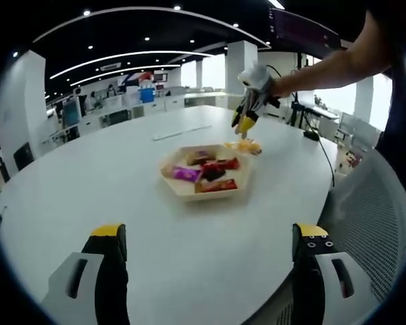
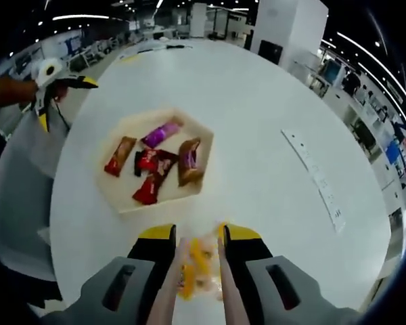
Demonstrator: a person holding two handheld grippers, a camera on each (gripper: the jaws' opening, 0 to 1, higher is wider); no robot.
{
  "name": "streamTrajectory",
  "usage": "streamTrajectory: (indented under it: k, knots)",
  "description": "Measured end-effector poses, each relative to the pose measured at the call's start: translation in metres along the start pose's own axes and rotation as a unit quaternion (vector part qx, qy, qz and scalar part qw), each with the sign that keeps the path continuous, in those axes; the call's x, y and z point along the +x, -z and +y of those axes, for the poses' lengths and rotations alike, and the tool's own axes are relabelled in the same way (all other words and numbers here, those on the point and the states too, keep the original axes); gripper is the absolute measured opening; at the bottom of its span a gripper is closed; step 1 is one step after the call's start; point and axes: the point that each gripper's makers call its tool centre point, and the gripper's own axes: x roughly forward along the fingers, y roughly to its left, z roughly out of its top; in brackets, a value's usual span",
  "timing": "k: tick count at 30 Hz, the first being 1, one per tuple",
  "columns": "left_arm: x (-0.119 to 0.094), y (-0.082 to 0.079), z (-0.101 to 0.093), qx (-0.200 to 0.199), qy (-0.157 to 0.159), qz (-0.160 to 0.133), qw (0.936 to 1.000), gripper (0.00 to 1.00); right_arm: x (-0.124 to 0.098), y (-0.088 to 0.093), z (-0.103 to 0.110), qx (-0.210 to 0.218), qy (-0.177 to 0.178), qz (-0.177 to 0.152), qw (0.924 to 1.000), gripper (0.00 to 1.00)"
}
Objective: Place the target food into the container with the food tongs after gripping and lifting it, then release it inside without dropping or visibly crushing the food.
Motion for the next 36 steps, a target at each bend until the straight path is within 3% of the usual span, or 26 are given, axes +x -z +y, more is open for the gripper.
streamTrajectory:
  k: [11, 18, 31, 36]
  knots:
    - [0.000, 0.001, 0.001, -0.003, -0.002, 0.000, 1.0000, 0.99, 0.014, 0.012, 0.008, -0.029, -0.001, 0.006, 0.9996, 0.27]
    - [0.000, 0.001, 0.001, -0.004, -0.002, 0.001, 1.0000, 0.99, 0.017, 0.012, -0.004, -0.037, 0.017, 0.005, 0.9992, 0.27]
    - [0.000, 0.002, 0.003, -0.009, -0.004, 0.003, 0.9999, 0.99, 0.025, 0.019, -0.011, -0.033, 0.035, 0.011, 0.9988, 0.25]
    - [0.000, 0.003, 0.003, -0.009, -0.002, 0.005, 0.9999, 0.99, 0.023, 0.019, -0.011, -0.009, 0.038, 0.016, 0.9991, 0.22]
